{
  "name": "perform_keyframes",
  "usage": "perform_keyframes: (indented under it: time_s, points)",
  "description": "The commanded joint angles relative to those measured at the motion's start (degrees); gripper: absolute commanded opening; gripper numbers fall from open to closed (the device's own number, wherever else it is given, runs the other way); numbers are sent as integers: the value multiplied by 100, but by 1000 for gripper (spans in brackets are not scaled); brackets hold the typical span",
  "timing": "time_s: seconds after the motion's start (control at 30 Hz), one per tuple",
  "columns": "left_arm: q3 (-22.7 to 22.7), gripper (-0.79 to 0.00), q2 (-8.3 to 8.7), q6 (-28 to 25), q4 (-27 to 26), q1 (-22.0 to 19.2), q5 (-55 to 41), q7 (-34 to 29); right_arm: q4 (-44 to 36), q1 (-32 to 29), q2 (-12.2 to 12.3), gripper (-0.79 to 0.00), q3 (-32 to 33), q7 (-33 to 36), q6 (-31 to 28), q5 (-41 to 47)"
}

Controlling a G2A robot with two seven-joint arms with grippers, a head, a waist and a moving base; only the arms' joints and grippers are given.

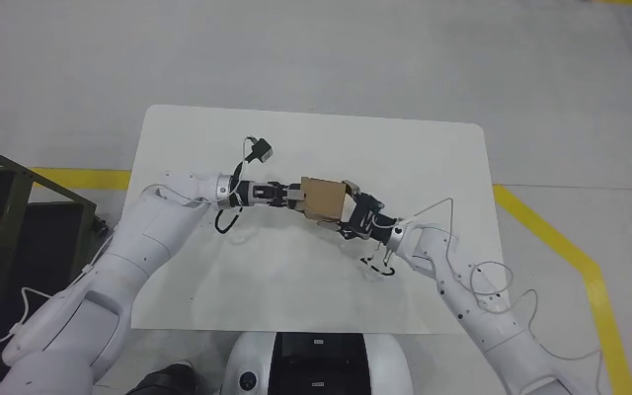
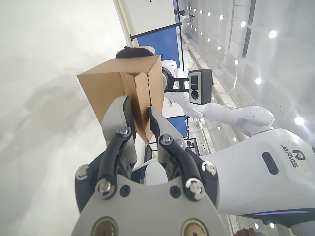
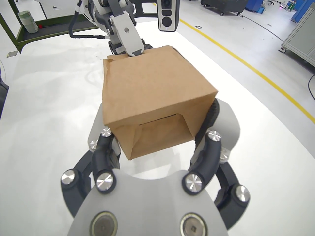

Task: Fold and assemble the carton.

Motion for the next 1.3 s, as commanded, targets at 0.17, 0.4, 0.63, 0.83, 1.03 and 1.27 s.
perform_keyframes:
  time_s: [0.17, 0.4, 0.63, 0.83, 1.03, 1.27]
  points:
    - [73, -730, -46, -7, 36, -80, 30, 7, -60, -13, -1, 0, -26, 120, 70, -86]
    - [136, -736, -80, -44, 136, -153, 157, 44, -129, -39, -11, 0, -65, 245, 134, -104]
    - [208, -733, -127, -54, 191, -215, 198, 54, -190, -45, -27, 0, -98, 386, 236, -100]
    - [255, -730, -160, -63, 216, -270, 241, 64, -231, -41, -49, 0, -148, 522, 330, -99]
    - [299, -730, -188, -55, 267, -318, 285, 55, -233, -20, -76, 0, -208, 646, 442, -127]
    - [329, -727, -212, -59, 294, -357, 286, 59, -293, -18, -99, 0, -229, 855, 648, -171]
